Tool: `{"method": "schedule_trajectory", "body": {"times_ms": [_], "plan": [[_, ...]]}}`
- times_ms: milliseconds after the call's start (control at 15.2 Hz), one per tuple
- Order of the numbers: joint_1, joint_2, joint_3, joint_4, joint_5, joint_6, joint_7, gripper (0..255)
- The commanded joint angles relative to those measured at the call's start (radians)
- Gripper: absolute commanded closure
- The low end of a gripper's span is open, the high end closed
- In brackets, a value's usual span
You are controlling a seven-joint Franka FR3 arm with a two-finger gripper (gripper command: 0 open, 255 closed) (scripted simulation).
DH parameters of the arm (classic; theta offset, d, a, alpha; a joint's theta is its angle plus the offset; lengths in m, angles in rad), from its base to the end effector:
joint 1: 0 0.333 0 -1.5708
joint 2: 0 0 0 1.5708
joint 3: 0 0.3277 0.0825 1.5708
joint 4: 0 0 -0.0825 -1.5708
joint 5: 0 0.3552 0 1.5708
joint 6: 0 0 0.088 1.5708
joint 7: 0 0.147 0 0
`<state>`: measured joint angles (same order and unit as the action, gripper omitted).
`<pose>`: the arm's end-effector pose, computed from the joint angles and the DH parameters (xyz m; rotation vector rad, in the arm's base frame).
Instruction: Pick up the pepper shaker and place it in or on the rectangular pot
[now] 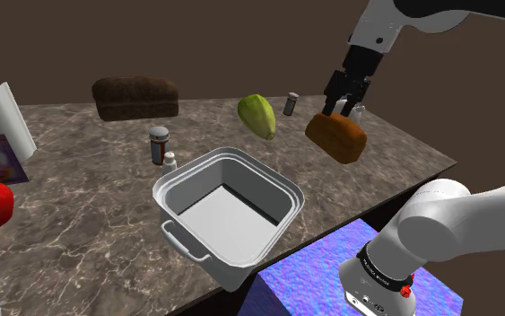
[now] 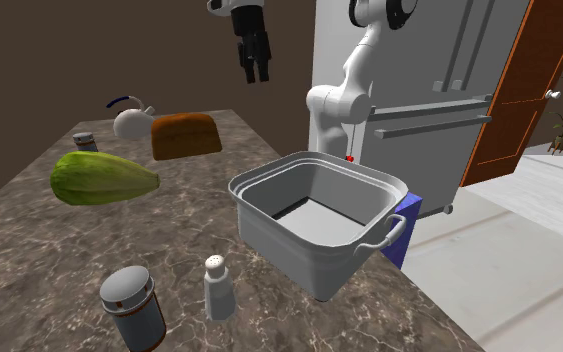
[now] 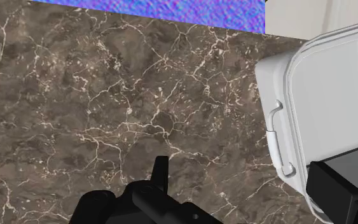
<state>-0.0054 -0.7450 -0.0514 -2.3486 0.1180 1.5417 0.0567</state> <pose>0.2753 -0.0018 0.5498 -2.9840 0.1479 0.0951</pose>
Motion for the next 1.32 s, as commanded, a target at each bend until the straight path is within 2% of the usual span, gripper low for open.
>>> {"method": "schedule_trajectory", "body": {"times_ms": [0, 660, 1254], "plan": [[0.0, 0.0, 0.0, 0.0, 0.0, 0.0, 0.0, 0], [0.062, 0.235, 0.166, 0.035, 0.087, 0.236, 0.16, 0], [0.098, 0.521, 0.296, 0.177, 0.08, 0.408, 0.313, 0]]}}
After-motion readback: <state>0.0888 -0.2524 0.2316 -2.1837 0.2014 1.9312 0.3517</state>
